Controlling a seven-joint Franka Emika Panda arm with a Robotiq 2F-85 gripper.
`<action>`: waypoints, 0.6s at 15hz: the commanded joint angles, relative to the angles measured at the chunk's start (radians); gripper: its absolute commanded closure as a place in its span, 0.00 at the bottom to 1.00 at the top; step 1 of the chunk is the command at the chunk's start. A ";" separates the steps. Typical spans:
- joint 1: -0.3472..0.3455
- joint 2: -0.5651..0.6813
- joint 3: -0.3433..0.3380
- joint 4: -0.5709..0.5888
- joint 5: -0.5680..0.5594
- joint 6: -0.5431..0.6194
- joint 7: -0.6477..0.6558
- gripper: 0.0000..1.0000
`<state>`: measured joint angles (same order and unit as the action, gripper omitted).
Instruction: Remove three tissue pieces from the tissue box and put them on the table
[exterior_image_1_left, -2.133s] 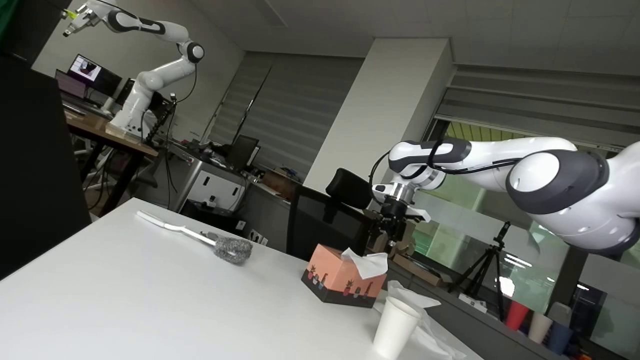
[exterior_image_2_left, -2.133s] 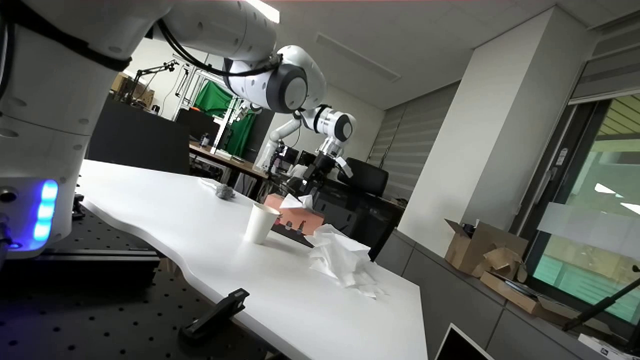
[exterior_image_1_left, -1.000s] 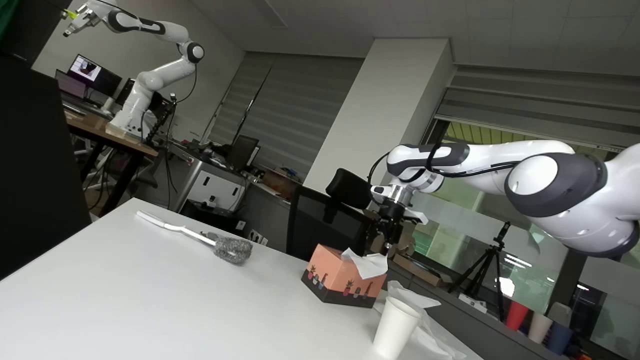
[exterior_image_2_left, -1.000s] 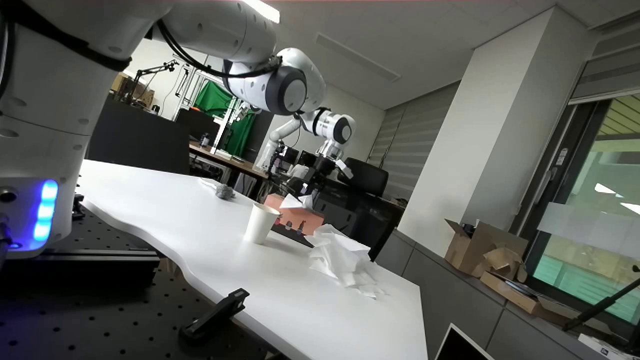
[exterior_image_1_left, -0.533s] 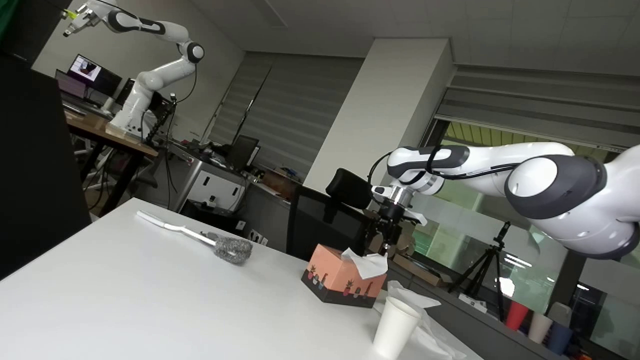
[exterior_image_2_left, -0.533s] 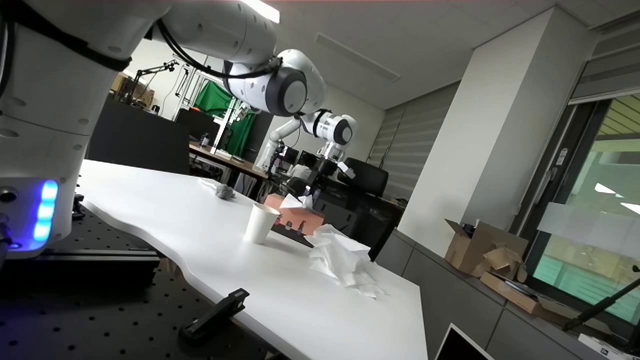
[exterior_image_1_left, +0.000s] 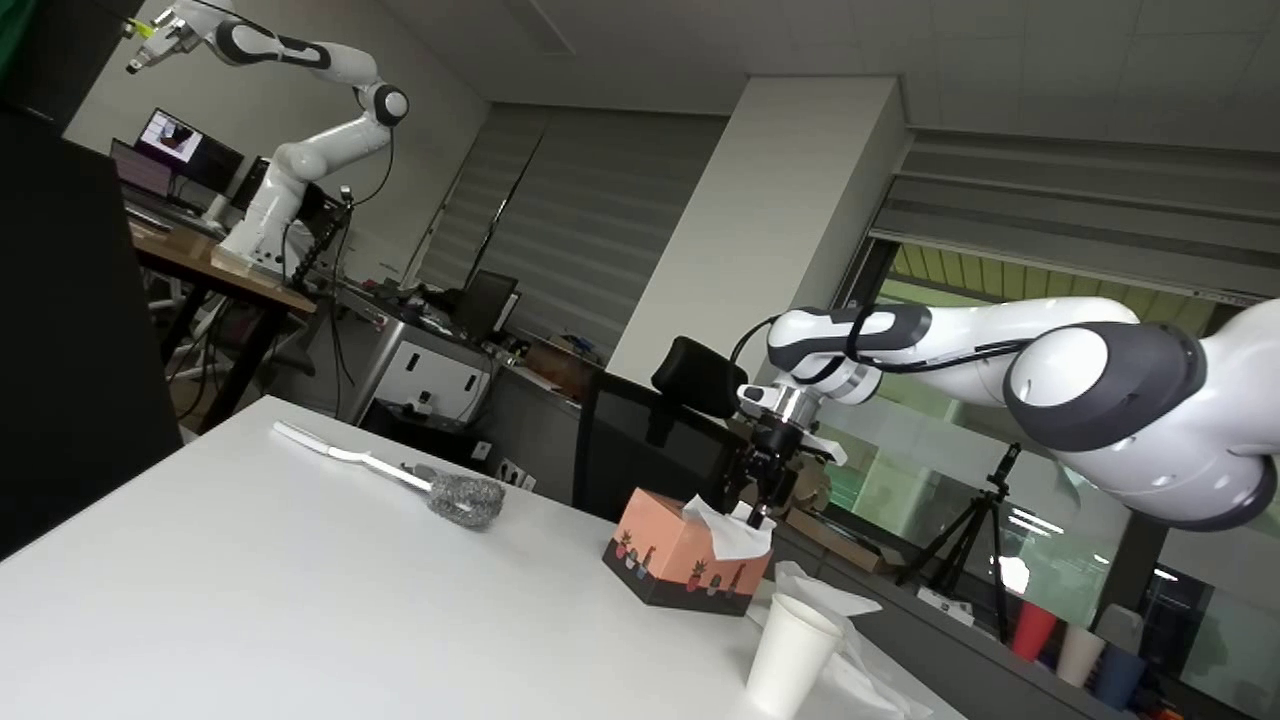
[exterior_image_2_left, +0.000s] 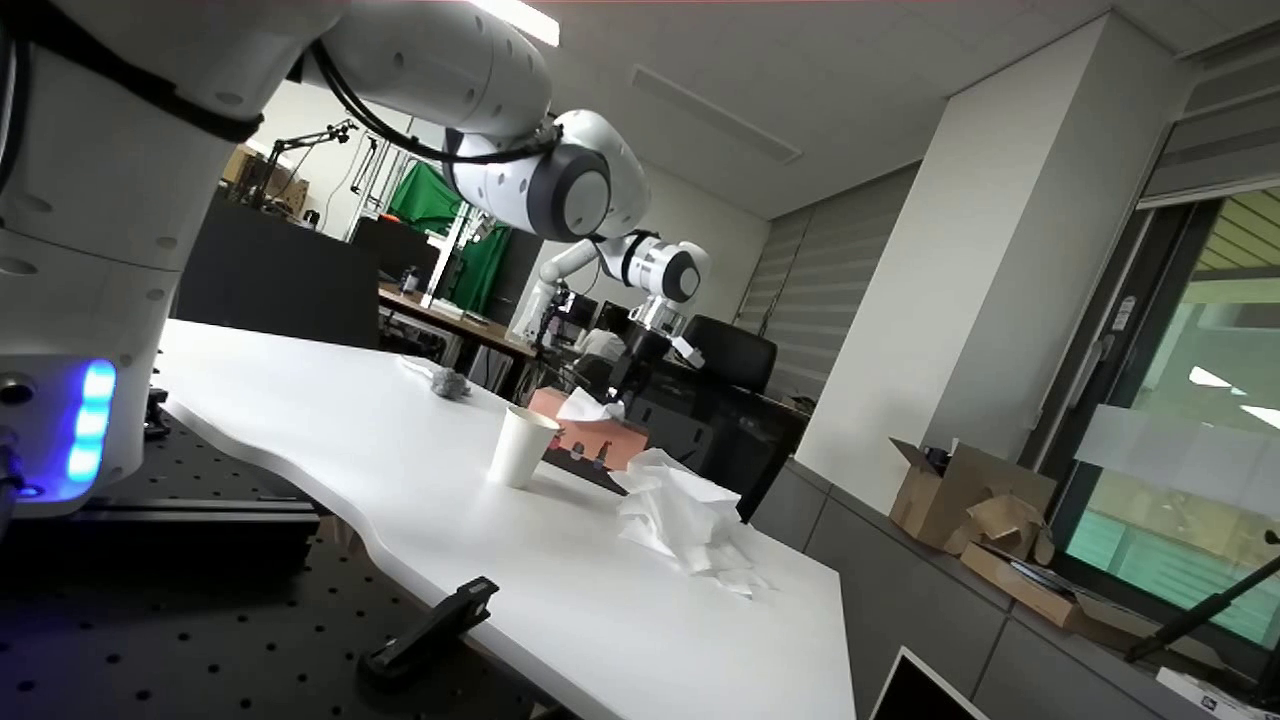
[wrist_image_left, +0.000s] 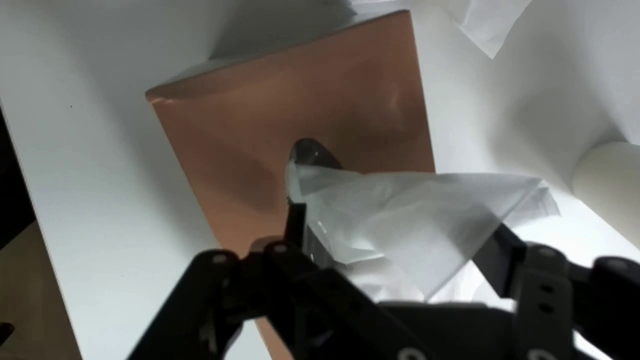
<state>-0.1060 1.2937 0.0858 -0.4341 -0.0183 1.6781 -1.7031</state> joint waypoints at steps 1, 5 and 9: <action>-0.004 0.014 0.006 0.018 0.005 0.003 -0.015 0.47; -0.004 0.020 0.005 0.019 0.005 0.002 -0.013 0.75; -0.002 0.017 0.003 0.025 0.003 0.004 -0.013 0.99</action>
<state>-0.1056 1.3071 0.0859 -0.4328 -0.0183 1.6785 -1.7106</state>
